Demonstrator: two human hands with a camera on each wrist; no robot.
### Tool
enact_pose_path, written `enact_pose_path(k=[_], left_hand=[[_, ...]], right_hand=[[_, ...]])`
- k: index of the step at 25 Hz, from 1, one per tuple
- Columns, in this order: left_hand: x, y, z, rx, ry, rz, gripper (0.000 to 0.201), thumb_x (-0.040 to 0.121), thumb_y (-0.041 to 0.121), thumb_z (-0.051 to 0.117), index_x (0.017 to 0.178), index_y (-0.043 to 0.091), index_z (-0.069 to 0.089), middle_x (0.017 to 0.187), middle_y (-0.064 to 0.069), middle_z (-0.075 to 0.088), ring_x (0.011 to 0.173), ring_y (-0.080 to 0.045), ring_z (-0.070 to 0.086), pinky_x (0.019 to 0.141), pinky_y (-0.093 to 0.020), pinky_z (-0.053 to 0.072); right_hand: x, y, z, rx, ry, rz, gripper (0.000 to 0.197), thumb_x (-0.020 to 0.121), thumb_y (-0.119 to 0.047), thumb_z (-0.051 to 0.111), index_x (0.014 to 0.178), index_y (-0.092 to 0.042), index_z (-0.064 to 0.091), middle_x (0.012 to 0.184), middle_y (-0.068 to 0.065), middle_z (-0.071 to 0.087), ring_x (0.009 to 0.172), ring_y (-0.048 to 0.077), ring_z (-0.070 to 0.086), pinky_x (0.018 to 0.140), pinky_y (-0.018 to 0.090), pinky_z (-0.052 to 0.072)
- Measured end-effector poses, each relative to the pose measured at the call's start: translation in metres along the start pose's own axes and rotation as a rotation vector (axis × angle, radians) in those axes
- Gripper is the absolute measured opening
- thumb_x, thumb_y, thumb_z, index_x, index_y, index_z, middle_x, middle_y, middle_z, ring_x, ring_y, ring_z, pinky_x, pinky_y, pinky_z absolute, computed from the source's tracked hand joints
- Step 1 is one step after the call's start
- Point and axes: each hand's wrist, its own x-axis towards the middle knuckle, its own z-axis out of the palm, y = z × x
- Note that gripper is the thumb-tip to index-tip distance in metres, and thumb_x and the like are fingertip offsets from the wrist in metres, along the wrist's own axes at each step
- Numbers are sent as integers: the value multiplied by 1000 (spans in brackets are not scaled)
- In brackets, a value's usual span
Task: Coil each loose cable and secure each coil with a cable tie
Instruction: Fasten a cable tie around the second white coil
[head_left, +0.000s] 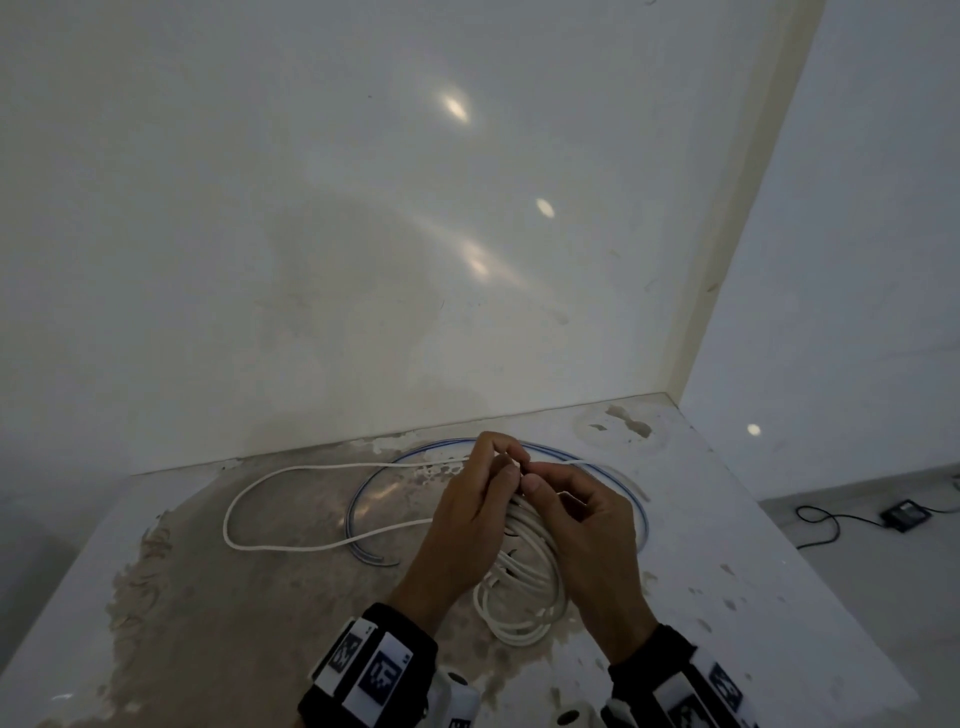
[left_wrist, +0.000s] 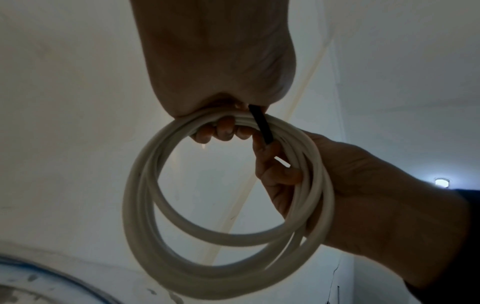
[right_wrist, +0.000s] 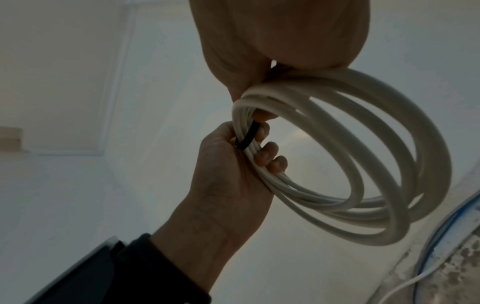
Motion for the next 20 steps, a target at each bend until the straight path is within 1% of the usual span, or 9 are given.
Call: enact_pose_path(k=[2,4,6,8,12,15,16,18,20], left_hand=[[1,-2,0,19,-10,7,11,99,23,40,98,20,51,73,-9,51,61,-24,45,57,-42,41],[1,-8,-1,25,-30,-4,11,98,23,41,94,18,51,72,-4,49,63,-14,44,59,-34,40],[0,-14,-1,25,-43,-30,12,97,24,42,92,18,51,72,0,49,65,-12,44,61,-32,40],[-1,-19,0,34,-39,-45,13,98,27,42,93,18,50,71,-1,48,62,-14,42,58,-34,39],[2,-25,3,43,29,-46,11,102,30,39,97,24,47,71,-10,55,56,-30,45,53,-49,42],[4,-24,5,138,110,9,14,103,32,38,97,22,46,71,-3,56,55,-18,50,53,-47,46],[5,-24,5,174,151,22,17,103,35,37,96,21,45,70,-4,54,54,-18,50,53,-48,47],[9,-22,3,195,244,34,22,102,39,32,95,22,43,68,-8,51,54,-24,51,53,-51,45],[15,-19,0,233,233,68,24,103,41,30,95,22,42,68,-8,51,55,-25,53,54,-50,45]], right_hand=[[-1,1,0,24,9,31,11,90,-17,68,97,-21,75,89,-1,77,81,18,74,73,33,62],[-1,2,-1,45,4,68,10,90,-15,68,95,-20,76,89,1,77,81,19,74,72,32,62],[1,3,-3,31,-31,102,12,91,-13,67,94,-19,76,88,0,78,82,17,74,73,29,61],[4,4,-4,21,-77,141,13,93,-11,66,93,-18,77,87,1,77,82,17,74,73,27,60],[10,6,-8,-19,-126,228,15,94,-11,64,85,-15,76,82,5,76,75,18,72,68,26,59],[15,9,-14,-1,-208,315,18,96,-14,60,87,-8,75,82,13,74,71,23,69,69,33,58],[15,10,-15,13,-238,339,22,98,-15,58,85,-7,74,79,14,72,67,21,65,65,31,55],[11,12,-18,15,-269,352,30,101,-14,53,77,-9,72,65,8,64,55,15,56,56,27,47],[7,16,-19,26,-264,337,31,102,-12,50,82,-6,73,63,4,63,52,14,55,54,24,47]])
